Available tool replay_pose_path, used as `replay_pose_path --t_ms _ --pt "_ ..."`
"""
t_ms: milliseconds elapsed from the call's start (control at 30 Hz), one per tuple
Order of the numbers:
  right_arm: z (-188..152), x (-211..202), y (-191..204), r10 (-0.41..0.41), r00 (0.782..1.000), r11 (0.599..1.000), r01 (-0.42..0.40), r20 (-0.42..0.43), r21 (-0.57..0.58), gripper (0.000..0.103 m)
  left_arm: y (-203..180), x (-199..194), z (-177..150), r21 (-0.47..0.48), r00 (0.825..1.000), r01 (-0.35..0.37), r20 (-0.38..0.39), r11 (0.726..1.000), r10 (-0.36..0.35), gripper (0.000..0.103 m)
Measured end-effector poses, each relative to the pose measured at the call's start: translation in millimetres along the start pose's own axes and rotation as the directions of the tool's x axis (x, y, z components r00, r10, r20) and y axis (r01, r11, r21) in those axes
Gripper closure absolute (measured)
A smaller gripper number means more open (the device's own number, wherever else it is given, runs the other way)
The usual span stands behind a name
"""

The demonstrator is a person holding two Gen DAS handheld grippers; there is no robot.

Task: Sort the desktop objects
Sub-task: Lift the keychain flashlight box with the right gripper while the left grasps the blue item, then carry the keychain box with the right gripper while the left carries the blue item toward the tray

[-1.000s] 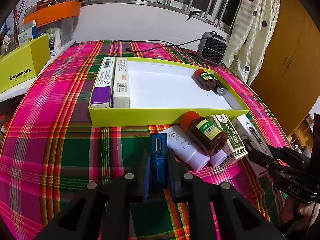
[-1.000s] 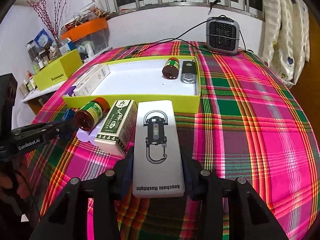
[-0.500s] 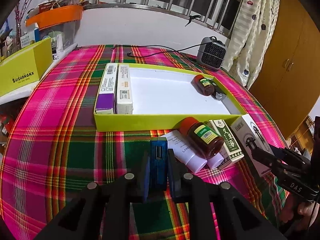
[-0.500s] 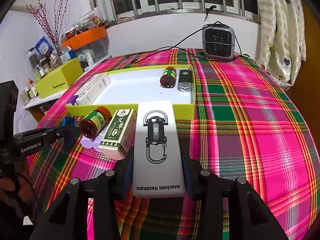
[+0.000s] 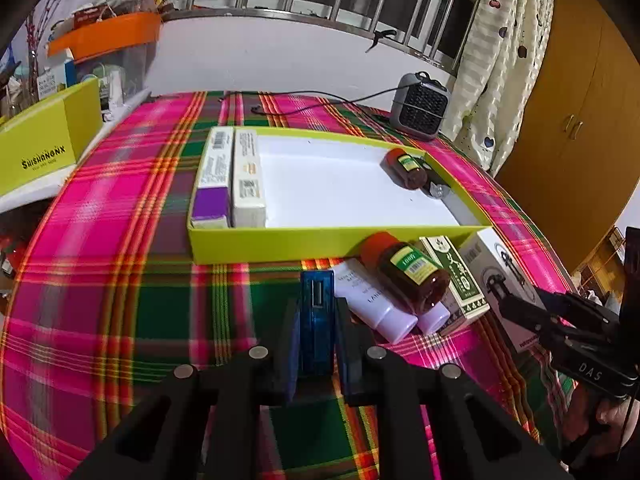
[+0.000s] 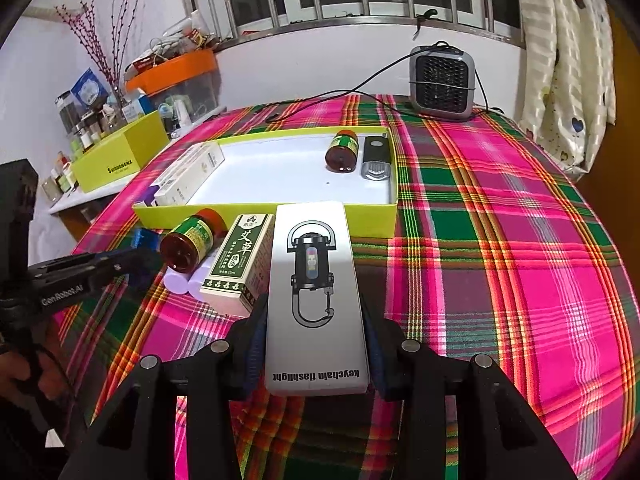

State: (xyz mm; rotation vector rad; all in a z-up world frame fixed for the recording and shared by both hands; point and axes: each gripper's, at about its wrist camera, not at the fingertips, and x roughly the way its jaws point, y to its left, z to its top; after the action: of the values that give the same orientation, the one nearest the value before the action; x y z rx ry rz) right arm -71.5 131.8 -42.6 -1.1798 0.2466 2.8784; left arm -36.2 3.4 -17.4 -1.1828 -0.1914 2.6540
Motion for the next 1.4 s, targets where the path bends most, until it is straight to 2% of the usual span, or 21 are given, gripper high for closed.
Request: replay_pose_path --t_ms 300,533,833,1067,1400 --pt "0 -4 -3 -0.005 1.0 1.0 0.005 0.009 0.006 0.059 -5 -10 17 0.033 0.998 0.016 0.064 0.999 -0.018 0.087" --pt "0 -5 -3 -0.003 1.0 1.0 0.003 0.012 0.005 0.059 -4 6 25 0.06 0.997 0.011 0.07 0.998 -0.015 0.087" --pt "0 -6 -4 -0.004 1.0 1.0 0.004 0.017 0.008 0.059 -4 -4 6 0.057 0.998 0.017 0.052 0.998 -0.019 0.087" --pt "0 -6 -2 0.003 1.0 1.0 -0.003 0.015 0.003 0.059 -8 -3 -14 0.074 1.0 0.013 -0.007 0.997 -0.012 0.086" --pt "1 -10 0 0.001 1.0 1.0 -0.001 0.024 -0.002 0.059 -11 13 -8 0.092 0.999 -0.006 -0.049 0.996 0.01 0.086"
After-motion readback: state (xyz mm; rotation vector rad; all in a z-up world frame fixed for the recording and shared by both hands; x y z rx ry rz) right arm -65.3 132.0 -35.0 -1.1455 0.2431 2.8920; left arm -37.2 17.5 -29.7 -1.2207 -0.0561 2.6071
